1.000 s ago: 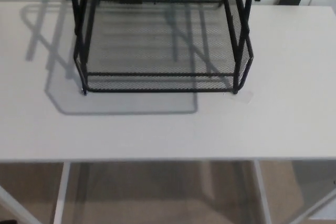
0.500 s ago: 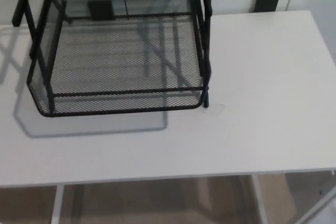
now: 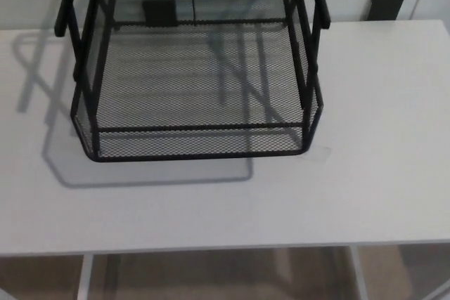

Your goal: The robot walks towards a file tray kept in the middle of a desk and uses its right hand to grab a tray and pulls it out towards itself

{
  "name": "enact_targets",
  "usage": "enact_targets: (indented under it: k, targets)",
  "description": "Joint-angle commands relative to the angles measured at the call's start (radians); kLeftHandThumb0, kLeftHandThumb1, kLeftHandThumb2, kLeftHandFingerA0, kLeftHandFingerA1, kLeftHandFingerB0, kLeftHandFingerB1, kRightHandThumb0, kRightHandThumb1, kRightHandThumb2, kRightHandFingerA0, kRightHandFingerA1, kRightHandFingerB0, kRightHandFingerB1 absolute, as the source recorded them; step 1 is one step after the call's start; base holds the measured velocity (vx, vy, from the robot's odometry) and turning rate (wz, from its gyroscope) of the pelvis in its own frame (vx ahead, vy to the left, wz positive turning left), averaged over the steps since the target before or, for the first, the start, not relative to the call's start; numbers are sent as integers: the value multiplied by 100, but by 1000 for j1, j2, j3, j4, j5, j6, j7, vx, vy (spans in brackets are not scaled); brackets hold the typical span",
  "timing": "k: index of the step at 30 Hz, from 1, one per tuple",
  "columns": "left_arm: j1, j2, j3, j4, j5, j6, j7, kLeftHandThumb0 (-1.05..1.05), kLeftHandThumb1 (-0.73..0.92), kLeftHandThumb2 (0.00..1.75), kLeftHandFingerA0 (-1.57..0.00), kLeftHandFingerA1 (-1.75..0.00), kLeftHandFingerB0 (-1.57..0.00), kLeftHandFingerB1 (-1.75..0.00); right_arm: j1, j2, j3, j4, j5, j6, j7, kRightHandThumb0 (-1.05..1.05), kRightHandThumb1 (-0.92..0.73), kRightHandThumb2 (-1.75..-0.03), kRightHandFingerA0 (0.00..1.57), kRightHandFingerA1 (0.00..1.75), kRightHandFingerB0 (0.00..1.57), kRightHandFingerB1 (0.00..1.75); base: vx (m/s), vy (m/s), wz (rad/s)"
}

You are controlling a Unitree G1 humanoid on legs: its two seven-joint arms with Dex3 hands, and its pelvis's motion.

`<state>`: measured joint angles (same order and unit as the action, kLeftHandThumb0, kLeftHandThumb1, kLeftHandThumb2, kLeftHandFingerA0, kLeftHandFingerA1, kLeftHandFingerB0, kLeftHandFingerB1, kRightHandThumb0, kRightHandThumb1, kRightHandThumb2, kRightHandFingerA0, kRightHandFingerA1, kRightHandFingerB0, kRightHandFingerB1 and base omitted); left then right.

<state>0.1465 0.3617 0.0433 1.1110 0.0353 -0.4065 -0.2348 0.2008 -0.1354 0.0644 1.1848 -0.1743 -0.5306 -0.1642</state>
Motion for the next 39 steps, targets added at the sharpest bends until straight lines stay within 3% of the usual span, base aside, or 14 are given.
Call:
enact_targets:
  k: [1, 9, 10, 14, 16, 17, 19, 21, 23, 26, 31, 32, 33, 39]
  targets:
    - [2, 4, 10, -4, -6, -23, -17, -43, 38, 66, -52, -49, -41, -44, 23, -6, 27, -36, -39, -59, -40, -59, -34, -72, 76, 56, 60, 53, 0, 0, 0]
    - [-12, 4, 7, -2, 10, -34, -3, -46, 37, 67, -56, -50, -42, -44, 100, -13, 56, -193, -33, -124, -4, -61, -35, -72, 74, 54, 60, 50, 6, -31, 0]
    - [-14, 6, 3, 1, 17, -35, 2, -48, 38, 68, -56, -49, -43, -44, 162, -14, 53, -297, -6, -161, 31, -59, -37, -57, 80, 46, 64, 43, 0, 0, 0]
    - [-24, 15, -2, -14, 22, -28, 1, -47, 37, 68, -56, -50, -43, -45, 359, -27, 74, -652, 52, -187, 97, -62, -39, -59, 76, 46, 62, 42, 0, 0, 0]
    - [-29, 14, -3, -22, 20, -17, -1, -46, 38, 68, -55, -49, -44, -44, 480, -47, 91, -858, 93, -196, 120, -64, -38, -75, 70, 53, 58, 50, 0, 0, 0]
    - [-29, 11, 1, -30, 13, -5, -6, -44, 38, 67, -54, -49, -44, -44, 547, -64, 98, -968, 108, -220, 119, -58, -46, -56, 75, 43, 61, 39, 0, 0, 0]
    - [-25, 6, 18, -35, -15, -5, -37, -40, 39, 66, -55, -48, -44, -44, 654, -98, 98, -1170, 140, -255, 115, -51, -44, -55, 78, 43, 62, 39, 0, 0, 0]
    - [-24, 5, 20, -39, -17, 6, -40, -40, 39, 66, -53, -48, -44, -44, 755, -136, 71, -1410, 142, -283, 104, -61, -39, -75, 68, 53, 55, 49, 0, 0, 0]
    - [-25, 6, 16, -39, -11, 2, -36, -42, 38, 67, -55, -49, -45, -44, 794, -129, 20, -1547, 113, -318, 87, -57, -49, -56, 71, 41, 59, 38, 0, 0, 0]
    - [-28, 9, 14, -39, -9, 8, -40, -40, 39, 66, -55, -49, -44, -44, 824, -124, -27, -1734, 138, -309, 79, -56, -48, -56, 68, 41, 58, 38, 0, 0, 0]
    - [-27, 12, 22, -51, -20, 16, -52, -39, 39, 65, -55, -49, -44, -43, 777, -30, -102, -1960, 60, -320, 47, -57, -54, -57, 65, 41, 56, 38, 0, 0, 0]
    - [-29, 12, 24, -45, -22, 16, -52, -38, 39, 65, -55, -48, -43, -43, 747, 1, -100, -2035, 16, -279, 48, -61, -46, -86, 62, 58, 43, 48, 0, 0, 0]
    - [-29, 12, 23, -45, -21, 21, -52, -39, 39, 65, -54, -48, -43, -43, 716, 20, -68, -2070, -14, -258, 48, -66, -49, -61, 63, 43, 56, 39, 0, 0, 0]
    - [-22, 6, 24, -61, -27, 27, -62, -38, 39, 65, -54, -49, -43, -43, 383, 138, 95, -2118, -262, -79, 102, -69, -54, -56, 66, 42, 58, 38, 0, 0, 0]
